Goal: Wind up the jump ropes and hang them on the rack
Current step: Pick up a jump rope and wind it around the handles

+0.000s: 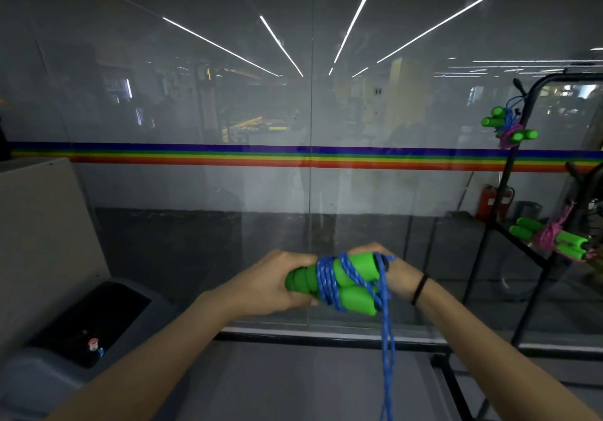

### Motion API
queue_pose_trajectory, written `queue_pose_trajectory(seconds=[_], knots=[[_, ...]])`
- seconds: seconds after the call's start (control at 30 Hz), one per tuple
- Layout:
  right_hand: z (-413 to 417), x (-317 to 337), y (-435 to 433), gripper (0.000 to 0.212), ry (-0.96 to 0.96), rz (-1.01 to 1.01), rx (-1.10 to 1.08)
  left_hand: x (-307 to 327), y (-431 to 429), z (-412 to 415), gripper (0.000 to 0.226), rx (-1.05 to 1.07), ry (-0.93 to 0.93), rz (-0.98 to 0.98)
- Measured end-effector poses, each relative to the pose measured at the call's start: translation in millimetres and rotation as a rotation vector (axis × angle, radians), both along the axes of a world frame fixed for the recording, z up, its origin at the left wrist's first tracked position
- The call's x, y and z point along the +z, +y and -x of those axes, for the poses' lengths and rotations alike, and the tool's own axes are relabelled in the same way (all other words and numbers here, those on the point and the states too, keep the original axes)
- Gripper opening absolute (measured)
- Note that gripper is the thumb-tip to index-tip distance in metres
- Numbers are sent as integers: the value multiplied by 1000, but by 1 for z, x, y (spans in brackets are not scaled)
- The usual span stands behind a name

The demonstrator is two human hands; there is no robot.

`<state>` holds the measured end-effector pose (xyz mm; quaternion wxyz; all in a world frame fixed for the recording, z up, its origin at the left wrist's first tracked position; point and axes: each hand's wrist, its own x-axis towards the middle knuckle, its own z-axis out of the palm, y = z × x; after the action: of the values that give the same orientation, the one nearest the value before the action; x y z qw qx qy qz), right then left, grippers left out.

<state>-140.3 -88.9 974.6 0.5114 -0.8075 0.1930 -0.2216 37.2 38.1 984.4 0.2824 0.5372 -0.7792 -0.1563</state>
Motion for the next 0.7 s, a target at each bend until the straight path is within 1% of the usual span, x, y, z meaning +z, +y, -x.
queue_pose_trajectory(seconds=[0.03, 0.1, 0.13, 0.2, 0.23, 0.3, 0.33, 0.4, 0.47, 0.5, 0.57, 0.63, 0.67, 0.7], knots=[[-3, -10, 2, 45, -39, -59, -55, -2, -1, -2, 22, 27, 80, 14], [-9, -27, 11, 55, -59, -152, -107, -6, -4, -3, 23, 76, 220, 34], [-11, -33, 14, 55, -56, -193, -128, -8, -6, -3, 24, 99, 284, 37], [-13, -39, 14, 39, -60, -229, -125, -13, -9, -3, 23, 152, 396, 24], [-11, -41, 12, 34, -47, -212, -105, -14, -10, -3, 21, 186, 425, 17], [-4, -42, 13, 28, 18, -142, -76, -13, -11, -6, 18, 252, 424, 7], [-1, -42, 13, 26, 59, -96, -58, -12, -11, -8, 18, 276, 393, 14], [2, -42, 12, 21, 116, -10, -30, -9, -11, -12, 23, 301, 277, 36], [3, -41, 8, 13, 134, 49, -13, -8, -9, -14, 18, 305, 137, 45], [5, -40, 5, 13, 151, 73, -17, -7, -7, -15, 16, 301, 41, 44], [10, -40, -3, 10, 222, 203, -49, -4, -3, -19, 15, 298, -225, 43], [15, -41, -14, 11, 285, 332, -125, -1, 0, -24, 11, 289, -517, 99], [19, -40, -18, 15, 283, 348, -166, -1, 0, -26, 10, 279, -631, 138], [22, -38, -21, 18, 266, 348, -191, -4, 1, -28, 10, 276, -685, 155]])
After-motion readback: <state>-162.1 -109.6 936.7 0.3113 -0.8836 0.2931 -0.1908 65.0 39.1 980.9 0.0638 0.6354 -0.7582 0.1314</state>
